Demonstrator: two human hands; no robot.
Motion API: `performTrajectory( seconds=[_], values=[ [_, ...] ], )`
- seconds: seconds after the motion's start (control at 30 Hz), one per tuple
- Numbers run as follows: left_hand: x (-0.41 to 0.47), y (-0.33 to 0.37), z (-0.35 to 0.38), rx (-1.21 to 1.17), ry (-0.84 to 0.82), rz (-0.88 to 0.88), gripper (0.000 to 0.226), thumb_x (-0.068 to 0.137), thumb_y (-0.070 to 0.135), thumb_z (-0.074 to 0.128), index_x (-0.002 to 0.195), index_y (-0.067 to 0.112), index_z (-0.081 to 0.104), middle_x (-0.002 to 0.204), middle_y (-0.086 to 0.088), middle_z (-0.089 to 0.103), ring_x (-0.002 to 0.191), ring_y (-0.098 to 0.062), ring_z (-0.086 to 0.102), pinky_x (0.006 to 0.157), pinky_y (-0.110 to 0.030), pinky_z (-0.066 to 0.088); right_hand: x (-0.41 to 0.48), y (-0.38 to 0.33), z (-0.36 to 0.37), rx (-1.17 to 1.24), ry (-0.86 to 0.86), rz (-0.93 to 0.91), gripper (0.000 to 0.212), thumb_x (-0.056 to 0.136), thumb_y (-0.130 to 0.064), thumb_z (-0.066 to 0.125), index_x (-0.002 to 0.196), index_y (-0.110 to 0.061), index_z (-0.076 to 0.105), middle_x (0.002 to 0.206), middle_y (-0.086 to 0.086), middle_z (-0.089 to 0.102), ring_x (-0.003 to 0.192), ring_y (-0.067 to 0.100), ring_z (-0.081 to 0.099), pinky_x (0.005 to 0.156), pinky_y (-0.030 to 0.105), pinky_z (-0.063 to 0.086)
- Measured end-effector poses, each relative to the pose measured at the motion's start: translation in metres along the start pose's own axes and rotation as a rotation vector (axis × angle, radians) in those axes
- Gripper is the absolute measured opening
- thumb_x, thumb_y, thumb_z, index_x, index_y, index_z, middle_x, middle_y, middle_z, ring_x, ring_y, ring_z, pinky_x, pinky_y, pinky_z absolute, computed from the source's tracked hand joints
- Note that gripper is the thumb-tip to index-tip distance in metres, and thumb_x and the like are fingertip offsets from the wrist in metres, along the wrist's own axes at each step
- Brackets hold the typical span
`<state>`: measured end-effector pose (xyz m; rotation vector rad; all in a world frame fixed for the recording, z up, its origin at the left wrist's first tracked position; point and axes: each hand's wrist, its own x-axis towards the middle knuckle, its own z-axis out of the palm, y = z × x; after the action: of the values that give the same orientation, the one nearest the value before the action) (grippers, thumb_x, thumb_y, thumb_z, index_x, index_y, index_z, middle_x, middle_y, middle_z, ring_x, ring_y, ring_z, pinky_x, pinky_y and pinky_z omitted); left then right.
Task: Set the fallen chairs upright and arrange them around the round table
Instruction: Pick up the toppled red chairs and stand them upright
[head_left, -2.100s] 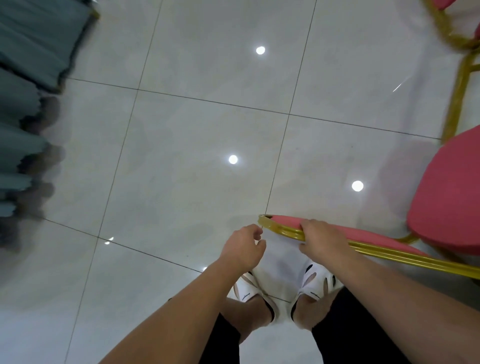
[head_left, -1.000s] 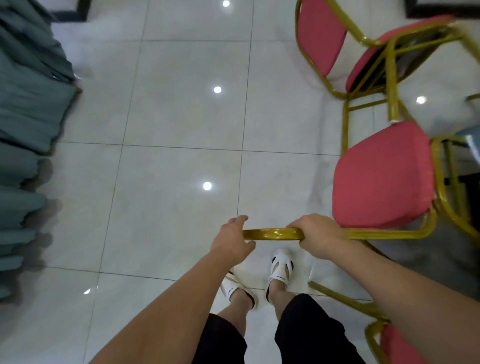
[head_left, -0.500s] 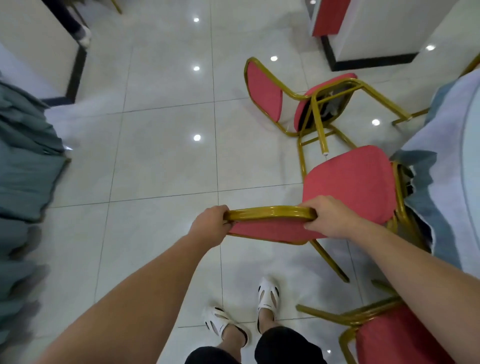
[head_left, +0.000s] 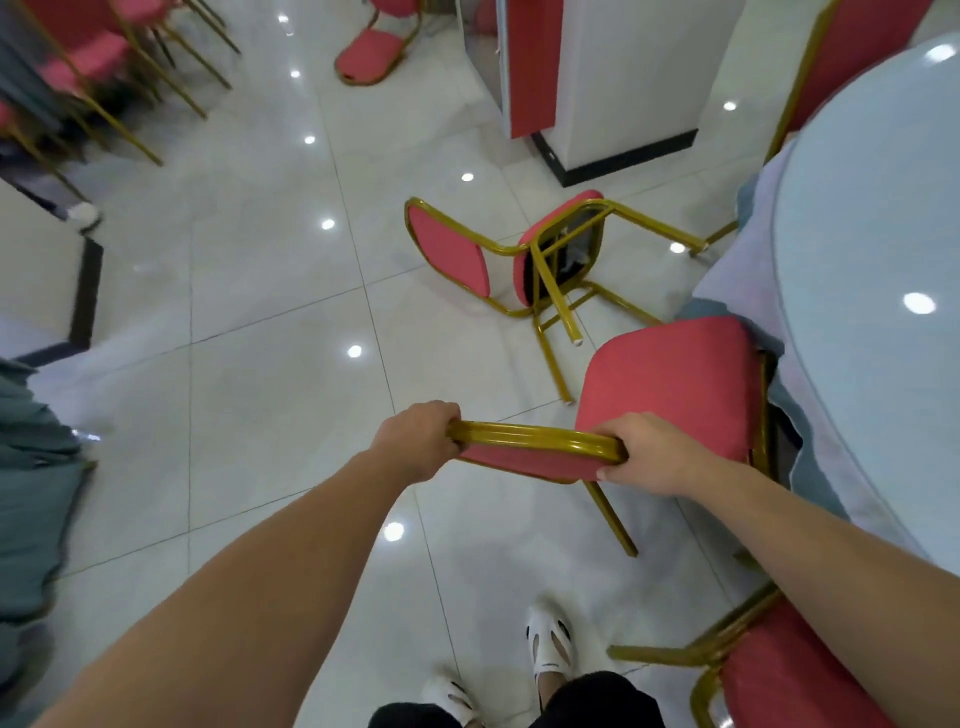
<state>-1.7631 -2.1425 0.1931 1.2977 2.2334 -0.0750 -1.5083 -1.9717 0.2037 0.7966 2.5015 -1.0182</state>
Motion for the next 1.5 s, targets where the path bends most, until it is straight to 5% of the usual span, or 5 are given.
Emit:
performTrajectory(
  seconds=[0.13, 0.53, 0.73, 1.07, 1.5],
  values=[
    [0.024, 0.009, -0.029, 0.042, 0.004, 0.056, 0.019, 0.096, 0.038, 0.065, 0.109, 0.024, 0.064, 0.102, 0.004, 0.065, 0.090, -0.019, 0.059, 0.071, -0.035, 0.046, 0.005, 0.003, -0.013, 0.041, 0.120, 0.071, 0.032, 0.087, -0.017, 0.079, 0.069, -0.034, 0.058, 0.067, -0.012, 0.060, 0.065, 0.003, 0.057, 0.064, 0.025, 0.043],
    [0.105, -0.032, -0.089, -0.006, -0.099, 0.348, 0.018, 0.096, 0.034, 0.070, 0.092, 0.018, 0.060, 0.087, 0.001, 0.059, 0.085, -0.023, 0.058, 0.074, -0.037, 0.047, 0.060, -0.038, -0.041, 0.091, 0.405, 0.312, 0.020, 0.084, -0.010, 0.080, 0.102, -0.017, 0.073, 0.089, -0.002, 0.068, 0.089, 0.022, 0.064, 0.080, 0.033, 0.045],
    [0.126, -0.069, -0.105, 0.009, -0.221, 0.461, 0.024, 0.097, 0.038, 0.070, 0.084, 0.026, 0.054, 0.080, 0.006, 0.055, 0.078, -0.019, 0.056, 0.070, -0.035, 0.042, 0.084, -0.069, -0.044, 0.097, 0.368, 0.391, 0.038, 0.086, -0.009, 0.078, 0.072, -0.036, 0.056, 0.078, -0.011, 0.062, 0.082, 0.017, 0.062, 0.076, 0.032, 0.045],
    [0.166, -0.117, -0.169, 0.075, -0.158, 0.494, 0.027, 0.098, 0.034, 0.071, 0.080, 0.028, 0.051, 0.078, 0.005, 0.054, 0.073, -0.015, 0.052, 0.060, -0.029, 0.034, 0.133, -0.124, -0.051, 0.078, 0.379, 0.385, 0.030, 0.088, -0.017, 0.079, 0.069, -0.030, 0.059, 0.075, -0.006, 0.065, 0.075, 0.013, 0.062, 0.075, 0.038, 0.055],
    [0.171, -0.070, -0.156, 0.085, -0.030, 0.546, 0.026, 0.086, 0.040, 0.079, 0.086, 0.020, 0.063, 0.084, 0.004, 0.063, 0.082, -0.019, 0.060, 0.060, -0.030, 0.038, 0.108, -0.092, -0.018, -0.043, 0.242, 0.529, 0.033, 0.084, -0.025, 0.075, 0.066, -0.027, 0.048, 0.075, -0.006, 0.055, 0.078, 0.021, 0.057, 0.067, 0.031, 0.038]
  ],
)
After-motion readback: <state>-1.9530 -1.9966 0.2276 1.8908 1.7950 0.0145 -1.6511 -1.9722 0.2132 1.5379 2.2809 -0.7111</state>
